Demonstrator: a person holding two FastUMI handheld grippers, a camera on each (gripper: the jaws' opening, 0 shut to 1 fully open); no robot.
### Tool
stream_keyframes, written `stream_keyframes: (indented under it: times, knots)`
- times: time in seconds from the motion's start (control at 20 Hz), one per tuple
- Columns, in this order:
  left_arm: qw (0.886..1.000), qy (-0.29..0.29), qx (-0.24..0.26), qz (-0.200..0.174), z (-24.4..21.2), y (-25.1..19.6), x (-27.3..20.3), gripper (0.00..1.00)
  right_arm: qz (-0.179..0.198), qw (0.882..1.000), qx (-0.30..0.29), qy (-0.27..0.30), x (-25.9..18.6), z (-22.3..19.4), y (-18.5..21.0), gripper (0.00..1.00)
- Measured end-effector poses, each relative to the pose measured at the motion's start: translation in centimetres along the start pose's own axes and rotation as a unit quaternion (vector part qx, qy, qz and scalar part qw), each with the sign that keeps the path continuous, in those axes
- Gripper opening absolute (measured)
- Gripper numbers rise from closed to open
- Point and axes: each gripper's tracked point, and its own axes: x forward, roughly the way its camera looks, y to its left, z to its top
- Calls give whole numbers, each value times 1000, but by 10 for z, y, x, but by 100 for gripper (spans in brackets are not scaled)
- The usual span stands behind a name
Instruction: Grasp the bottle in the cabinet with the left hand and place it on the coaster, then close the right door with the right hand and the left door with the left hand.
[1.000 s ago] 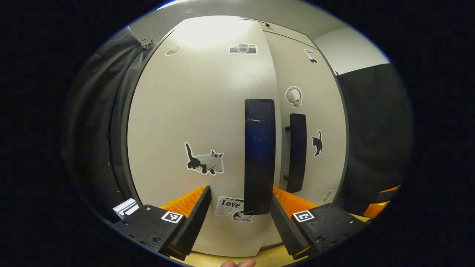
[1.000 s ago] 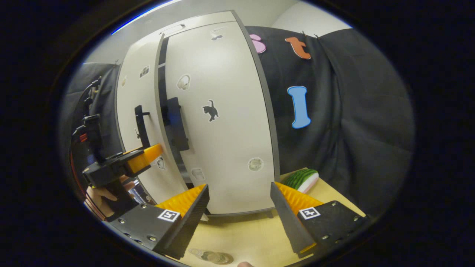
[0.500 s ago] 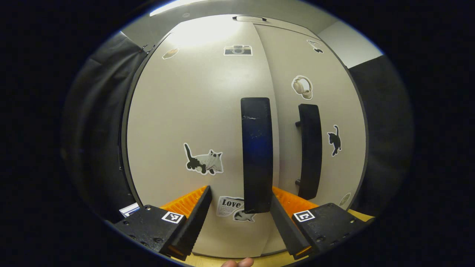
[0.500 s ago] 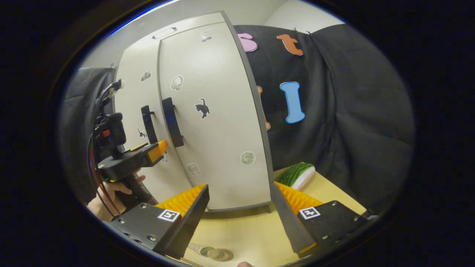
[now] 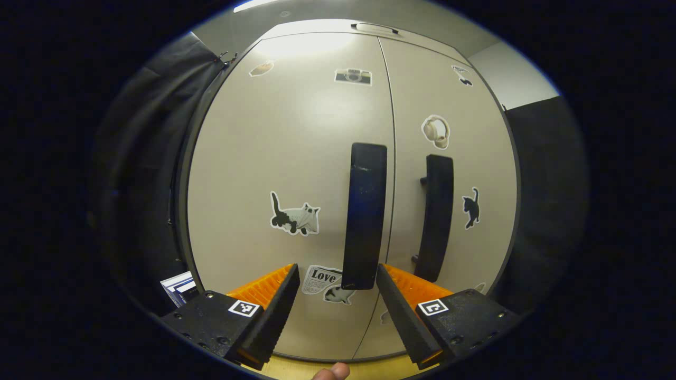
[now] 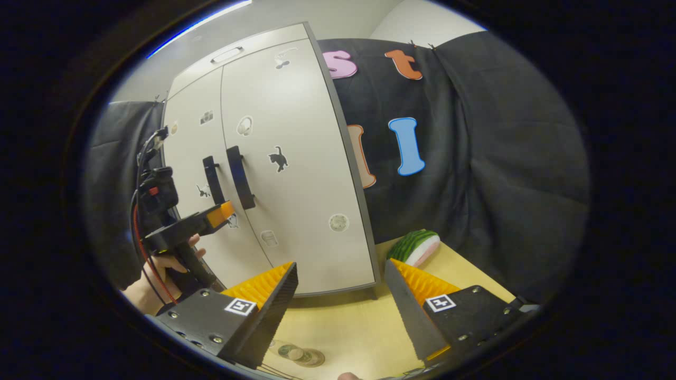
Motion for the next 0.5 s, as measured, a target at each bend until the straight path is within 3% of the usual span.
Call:
stream_keyframes:
  times: [0.2,0.5]
  knots:
    - [1000,-11,19,-5,23,-2,-42,94,16,1000,-11,-19,-6,18,12,100]
    - [1000,-1,-17,6,36,10,-117,93,44,997,-32,-55,-14,48,46,100]
